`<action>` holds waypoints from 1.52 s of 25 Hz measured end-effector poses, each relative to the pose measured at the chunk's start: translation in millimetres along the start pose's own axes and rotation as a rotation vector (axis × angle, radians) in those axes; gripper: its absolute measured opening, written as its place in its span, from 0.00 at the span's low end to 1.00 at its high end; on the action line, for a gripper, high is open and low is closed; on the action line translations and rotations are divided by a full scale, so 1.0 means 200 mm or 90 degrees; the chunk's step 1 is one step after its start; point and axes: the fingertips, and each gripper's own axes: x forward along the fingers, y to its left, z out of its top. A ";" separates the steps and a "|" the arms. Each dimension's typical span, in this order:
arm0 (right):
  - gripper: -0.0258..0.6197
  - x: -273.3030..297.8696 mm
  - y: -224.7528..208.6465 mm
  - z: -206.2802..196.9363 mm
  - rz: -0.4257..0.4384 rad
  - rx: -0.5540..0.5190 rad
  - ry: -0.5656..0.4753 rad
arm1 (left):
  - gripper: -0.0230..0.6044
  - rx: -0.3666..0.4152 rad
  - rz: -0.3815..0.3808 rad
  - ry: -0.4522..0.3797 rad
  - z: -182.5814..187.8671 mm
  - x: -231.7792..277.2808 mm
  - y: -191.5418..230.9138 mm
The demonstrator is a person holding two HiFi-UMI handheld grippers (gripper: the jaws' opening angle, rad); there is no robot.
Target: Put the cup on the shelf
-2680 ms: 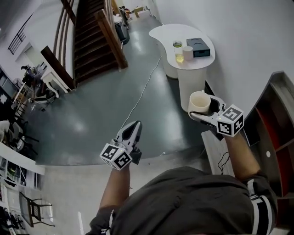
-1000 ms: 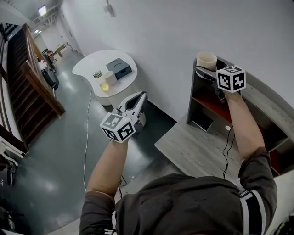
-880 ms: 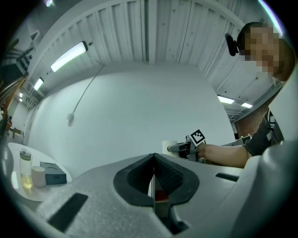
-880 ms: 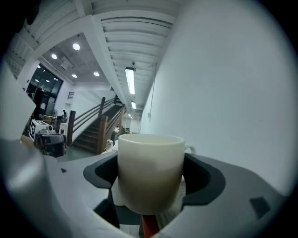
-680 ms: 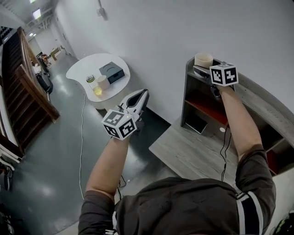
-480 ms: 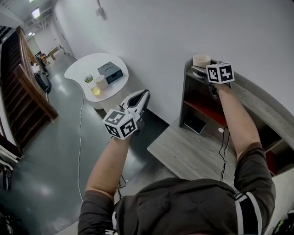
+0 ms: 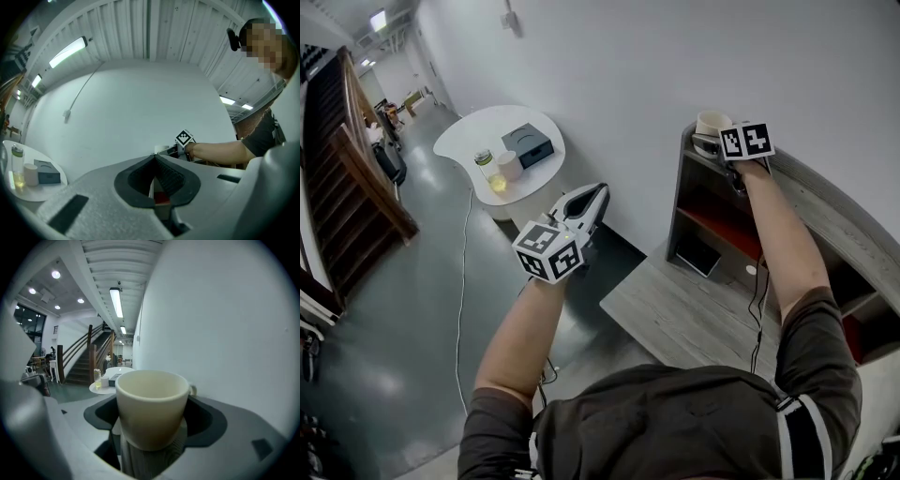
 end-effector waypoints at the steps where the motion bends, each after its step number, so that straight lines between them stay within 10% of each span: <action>1: 0.68 0.00 0.00 0.00 0.006 0.006 0.002 | 0.04 0.001 -0.001 0.001 0.00 0.00 0.00; 22: 0.81 -0.16 0.01 0.02 -0.074 -0.040 -0.050 | 0.04 0.007 -0.005 -0.003 0.03 -0.07 0.02; 38: 0.77 -0.43 0.53 0.06 0.023 -0.067 -0.161 | 0.04 0.010 0.032 -0.014 0.06 -0.37 0.06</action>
